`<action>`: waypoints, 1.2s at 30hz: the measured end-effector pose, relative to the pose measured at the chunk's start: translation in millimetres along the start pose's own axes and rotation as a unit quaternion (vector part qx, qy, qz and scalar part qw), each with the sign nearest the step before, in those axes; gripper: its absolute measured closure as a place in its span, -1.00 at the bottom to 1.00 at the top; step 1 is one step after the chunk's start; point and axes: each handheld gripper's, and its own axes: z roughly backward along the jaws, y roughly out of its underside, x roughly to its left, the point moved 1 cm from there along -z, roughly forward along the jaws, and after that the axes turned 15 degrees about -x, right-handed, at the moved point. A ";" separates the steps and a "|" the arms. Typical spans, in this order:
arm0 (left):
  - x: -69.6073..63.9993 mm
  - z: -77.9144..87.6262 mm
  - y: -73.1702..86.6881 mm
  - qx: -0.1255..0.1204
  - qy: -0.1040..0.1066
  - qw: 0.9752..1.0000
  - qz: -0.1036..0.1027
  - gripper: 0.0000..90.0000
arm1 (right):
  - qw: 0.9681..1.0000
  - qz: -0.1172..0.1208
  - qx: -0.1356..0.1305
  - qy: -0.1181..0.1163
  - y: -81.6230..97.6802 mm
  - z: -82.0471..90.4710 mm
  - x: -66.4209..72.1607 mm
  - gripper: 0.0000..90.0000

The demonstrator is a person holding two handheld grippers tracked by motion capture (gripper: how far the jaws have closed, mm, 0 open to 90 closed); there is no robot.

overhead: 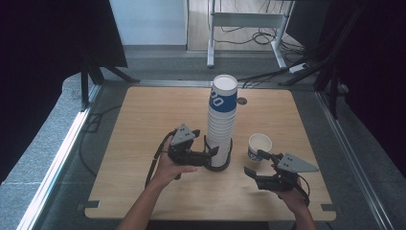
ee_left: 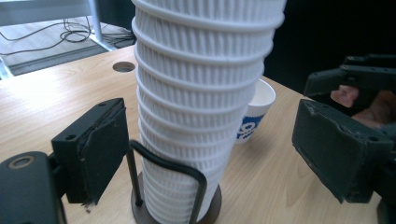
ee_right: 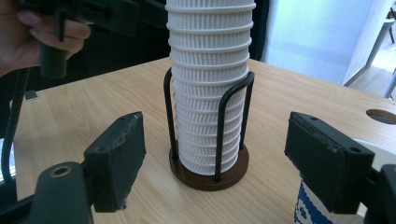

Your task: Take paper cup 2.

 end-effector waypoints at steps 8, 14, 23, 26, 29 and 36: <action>4.9 -16.0 -2.1 0.005 0.005 1.000 0.002 -0.75 | 1.000 -0.016 -0.010 -0.011 -0.8 0.5 -0.6 -0.55; 8.4 -28.6 1.6 0.014 -0.001 1.000 0.001 -0.75 | 1.000 -0.015 -0.010 -0.012 -1.0 0.6 -0.5 -0.55; 6.9 -42.4 4.2 0.016 -0.002 1.000 -0.011 -0.72 | 1.000 -0.012 -0.004 -0.011 0.1 -0.9 -0.6 -0.55; 6.8 -43.3 6.2 0.009 -0.002 1.000 -0.014 -0.73 | 1.000 -0.010 -0.002 -0.013 0.4 -1.4 0.4 -0.55; 8.1 -42.6 6.3 0.009 0.001 1.000 -0.012 -0.72 | 1.000 -0.010 -0.003 -0.013 -0.2 -1.3 0.5 -0.55; 8.7 -42.5 7.4 0.005 0.007 1.000 -0.018 -0.71 | 1.000 -0.004 -0.011 -0.026 -5.8 -3.2 1.6 -0.54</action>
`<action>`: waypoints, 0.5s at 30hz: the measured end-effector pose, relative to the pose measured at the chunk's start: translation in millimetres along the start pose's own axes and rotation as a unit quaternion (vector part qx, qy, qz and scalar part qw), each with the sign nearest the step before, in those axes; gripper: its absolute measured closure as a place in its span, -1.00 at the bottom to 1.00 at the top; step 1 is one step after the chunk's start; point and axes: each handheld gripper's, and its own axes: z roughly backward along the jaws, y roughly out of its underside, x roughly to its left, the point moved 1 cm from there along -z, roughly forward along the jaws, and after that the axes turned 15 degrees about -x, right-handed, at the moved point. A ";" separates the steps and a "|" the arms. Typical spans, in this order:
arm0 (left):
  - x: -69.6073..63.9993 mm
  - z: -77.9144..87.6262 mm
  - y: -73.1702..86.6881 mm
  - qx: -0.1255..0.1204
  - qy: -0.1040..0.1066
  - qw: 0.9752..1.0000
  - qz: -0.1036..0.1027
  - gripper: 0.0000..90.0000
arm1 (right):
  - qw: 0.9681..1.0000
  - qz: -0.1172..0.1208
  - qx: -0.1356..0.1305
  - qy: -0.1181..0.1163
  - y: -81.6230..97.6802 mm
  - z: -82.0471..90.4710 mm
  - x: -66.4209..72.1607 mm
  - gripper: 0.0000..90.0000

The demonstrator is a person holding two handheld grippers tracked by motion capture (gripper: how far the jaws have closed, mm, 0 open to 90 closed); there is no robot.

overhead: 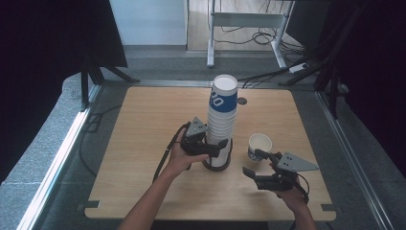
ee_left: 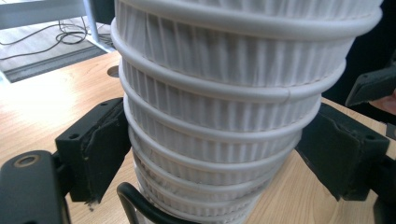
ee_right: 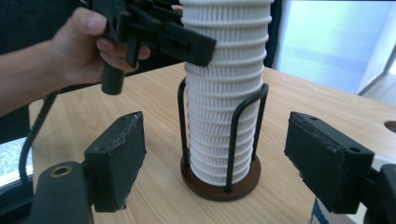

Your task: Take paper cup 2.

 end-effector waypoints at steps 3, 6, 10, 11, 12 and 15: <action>0.3 0.1 1.1 -0.004 0.002 1.000 -0.001 -0.71 | 1.000 0.001 -0.007 -0.007 -4.1 -1.0 -2.5 -0.54; 0.6 0.8 0.8 -0.003 0.003 1.000 -0.001 -0.71 | 1.000 -0.003 -0.011 -0.013 -7.2 -2.4 -6.2 -0.54; 0.7 1.9 0.3 0.000 0.005 1.000 -0.002 -0.71 | 1.000 -0.005 -0.021 -0.017 -17.2 -5.4 -10.5 -0.53; 0.2 2.1 0.4 0.000 0.005 1.000 -0.001 -0.71 | 1.000 -0.003 -0.024 -0.017 -20.8 -6.7 -11.4 -0.53; 0.0 2.3 0.3 0.001 0.005 1.000 -0.001 -0.71 | 0.999 -0.004 -0.026 -0.020 -24.8 -8.4 -12.7 -0.54; -0.4 2.6 -0.1 0.003 0.004 1.000 -0.002 -0.71 | 0.999 -0.008 -0.032 -0.028 -40.2 -14.5 -18.1 -0.54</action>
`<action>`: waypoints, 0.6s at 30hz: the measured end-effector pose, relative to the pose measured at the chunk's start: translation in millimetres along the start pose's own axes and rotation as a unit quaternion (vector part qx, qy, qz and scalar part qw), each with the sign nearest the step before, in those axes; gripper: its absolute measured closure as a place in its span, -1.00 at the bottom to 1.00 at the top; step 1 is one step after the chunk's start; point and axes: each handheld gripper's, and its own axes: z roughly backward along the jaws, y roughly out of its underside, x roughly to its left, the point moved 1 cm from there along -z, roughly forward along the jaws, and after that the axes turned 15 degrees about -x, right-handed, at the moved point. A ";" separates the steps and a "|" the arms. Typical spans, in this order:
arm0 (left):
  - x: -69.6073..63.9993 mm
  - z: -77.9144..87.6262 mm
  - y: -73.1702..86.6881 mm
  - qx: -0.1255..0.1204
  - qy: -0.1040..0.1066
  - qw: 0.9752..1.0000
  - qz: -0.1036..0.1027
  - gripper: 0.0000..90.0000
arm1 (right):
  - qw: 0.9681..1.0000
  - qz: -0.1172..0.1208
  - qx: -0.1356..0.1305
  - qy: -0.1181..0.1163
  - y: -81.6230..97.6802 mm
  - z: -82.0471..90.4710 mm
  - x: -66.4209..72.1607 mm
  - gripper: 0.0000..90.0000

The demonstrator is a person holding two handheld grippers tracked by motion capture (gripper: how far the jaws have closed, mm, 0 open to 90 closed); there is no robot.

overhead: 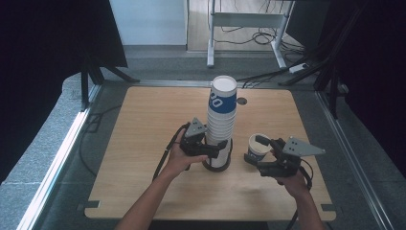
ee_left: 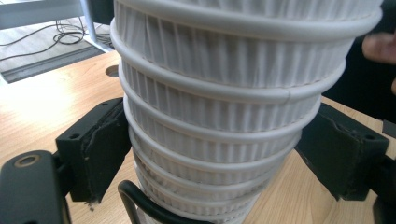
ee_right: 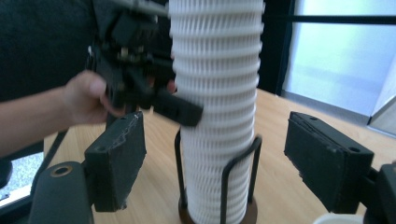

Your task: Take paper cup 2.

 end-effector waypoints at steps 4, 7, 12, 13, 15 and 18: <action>-0.2 -0.4 -0.5 0.002 -0.001 1.000 -0.002 -0.71 | 1.000 0.006 -0.004 -0.009 -16.6 -6.2 -3.0 -0.53; -0.2 -0.6 -0.6 0.002 -0.001 1.000 -0.002 -0.71 | 1.000 0.011 -0.003 -0.012 -25.4 -8.8 -4.0 -0.53; -0.4 -0.4 -1.0 0.004 -0.001 1.000 0.000 -0.71 | 1.000 0.017 -0.003 -0.016 -37.8 -11.8 -5.7 -0.53; -0.4 -0.4 -1.0 0.004 0.000 1.000 -0.001 -0.71 | 1.000 0.018 -0.002 -0.017 -40.6 -12.6 -6.3 -0.53; -0.5 -0.5 -1.1 0.005 -0.001 1.000 -0.001 -0.71 | 1.000 0.020 -0.002 -0.020 -46.6 -14.4 -7.4 -0.53; -0.5 -0.4 -1.3 0.006 -0.001 1.000 -0.002 -0.71 | 0.999 0.020 -0.003 -0.025 -55.5 -17.1 -8.9 -0.53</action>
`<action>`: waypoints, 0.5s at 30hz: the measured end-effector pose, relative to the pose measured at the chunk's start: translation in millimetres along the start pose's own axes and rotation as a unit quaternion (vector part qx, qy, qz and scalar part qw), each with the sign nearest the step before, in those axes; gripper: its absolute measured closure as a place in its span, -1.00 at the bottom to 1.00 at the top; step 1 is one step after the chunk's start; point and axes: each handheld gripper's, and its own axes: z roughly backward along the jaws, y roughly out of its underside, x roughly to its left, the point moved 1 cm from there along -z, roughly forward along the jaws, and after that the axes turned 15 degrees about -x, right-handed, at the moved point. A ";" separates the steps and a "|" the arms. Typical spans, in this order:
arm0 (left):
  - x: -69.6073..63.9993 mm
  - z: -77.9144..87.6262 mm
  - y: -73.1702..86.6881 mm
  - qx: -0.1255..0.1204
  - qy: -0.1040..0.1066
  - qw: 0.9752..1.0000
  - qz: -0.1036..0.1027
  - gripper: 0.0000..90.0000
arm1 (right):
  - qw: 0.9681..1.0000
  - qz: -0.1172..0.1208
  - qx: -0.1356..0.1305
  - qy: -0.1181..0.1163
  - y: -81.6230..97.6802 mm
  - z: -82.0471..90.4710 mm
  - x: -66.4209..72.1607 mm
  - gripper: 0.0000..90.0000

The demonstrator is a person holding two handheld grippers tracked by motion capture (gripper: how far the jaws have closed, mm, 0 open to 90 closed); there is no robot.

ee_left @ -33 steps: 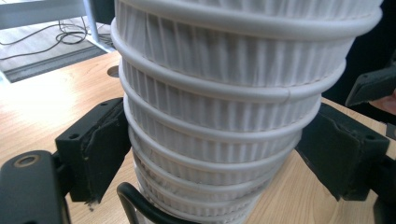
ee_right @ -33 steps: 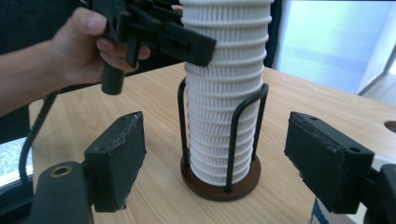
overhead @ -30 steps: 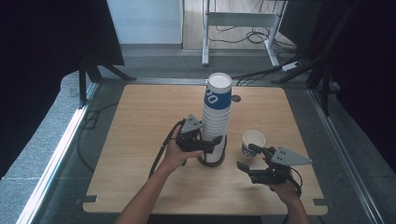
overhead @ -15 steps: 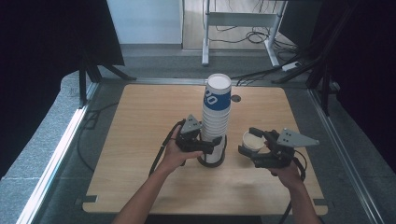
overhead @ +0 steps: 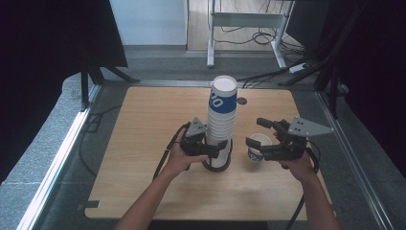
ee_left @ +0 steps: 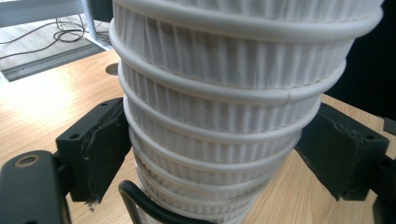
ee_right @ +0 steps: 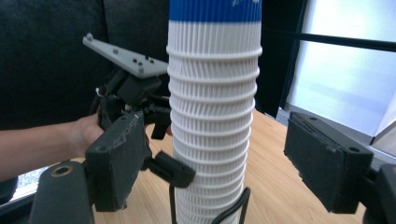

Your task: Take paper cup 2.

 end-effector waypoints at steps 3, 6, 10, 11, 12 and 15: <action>-0.2 0.1 0.0 0.000 0.000 1.000 -0.001 -0.71 | 1.000 -0.001 -0.004 -0.008 -8.3 -3.4 -1.9 -0.53; -0.5 0.1 0.0 0.000 -0.001 1.000 -0.001 -0.71 | 1.000 -0.001 -0.002 -0.011 -17.6 -8.2 -5.1 -0.53; -0.9 0.1 0.0 0.000 -0.002 1.000 0.000 -0.71 | 1.000 -0.002 -0.002 -0.019 -28.7 -15.0 -8.5 -0.53; -0.8 0.2 0.0 0.001 -0.002 1.000 -0.002 -0.71 | 1.000 -0.002 -0.002 -0.020 -30.7 -16.5 -9.2 -0.53; -0.6 0.2 0.0 0.001 -0.001 1.000 -0.004 -0.71 | 1.000 -0.002 -0.002 -0.021 -32.2 -17.8 -9.9 -0.54; -0.7 0.5 0.0 0.001 -0.001 1.000 -0.004 -0.71 | 1.000 -0.005 -0.004 -0.023 -34.3 -21.1 -11.8 -0.54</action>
